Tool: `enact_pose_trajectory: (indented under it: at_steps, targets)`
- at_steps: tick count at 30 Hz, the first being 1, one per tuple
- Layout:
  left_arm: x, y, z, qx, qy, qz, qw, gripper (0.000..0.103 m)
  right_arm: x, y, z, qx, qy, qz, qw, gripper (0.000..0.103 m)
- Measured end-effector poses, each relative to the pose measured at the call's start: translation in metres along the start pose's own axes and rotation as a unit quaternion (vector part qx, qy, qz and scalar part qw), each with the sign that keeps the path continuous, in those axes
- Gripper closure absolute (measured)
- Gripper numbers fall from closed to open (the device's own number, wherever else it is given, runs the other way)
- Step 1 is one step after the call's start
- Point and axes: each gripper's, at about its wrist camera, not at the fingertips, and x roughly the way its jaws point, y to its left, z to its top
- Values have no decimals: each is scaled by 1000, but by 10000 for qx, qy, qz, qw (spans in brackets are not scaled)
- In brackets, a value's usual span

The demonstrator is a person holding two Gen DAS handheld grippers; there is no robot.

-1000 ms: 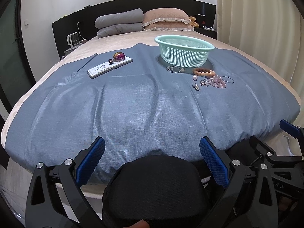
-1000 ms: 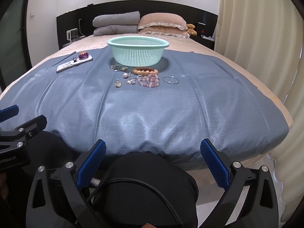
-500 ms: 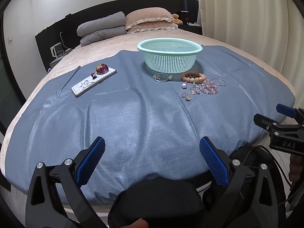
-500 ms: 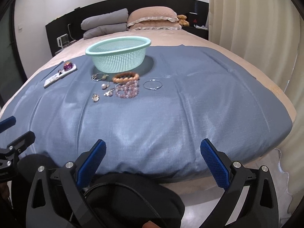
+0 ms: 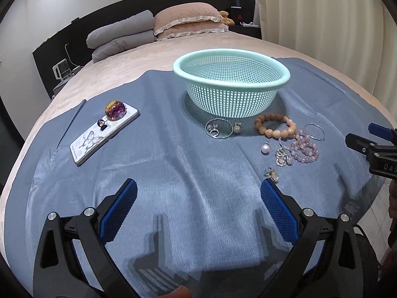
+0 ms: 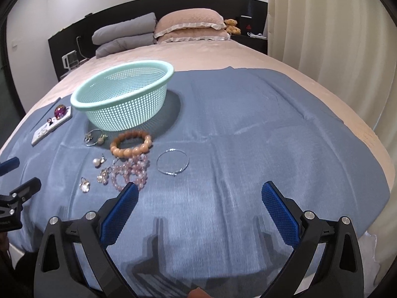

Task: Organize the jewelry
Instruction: 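Move both grippers forward toward the jewelry beside the green basket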

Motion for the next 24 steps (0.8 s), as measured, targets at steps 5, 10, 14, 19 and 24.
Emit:
enact_pose_trajectory:
  at_steps: [5,10,14,19,24]
  targets:
    - [42,7,22,-196,199,-481,9985,6,33,-6,16,-73,86,152,9998,8]
    - [75,3,37,17,290,-478,9984,6,60,-10,24,-274,193,303,9990,8]
    - [96,3,43,72,384,-450,9982,6,77,-7,26,-370,261,449,9980,8]
    - [113,6,45,116,498,-376,9980,4,85,1,17,-474,161,305,9983,7]
    - [116,9,44,51,528,-441,9976,4,83,-4,14,-340,134,423,9984,6]
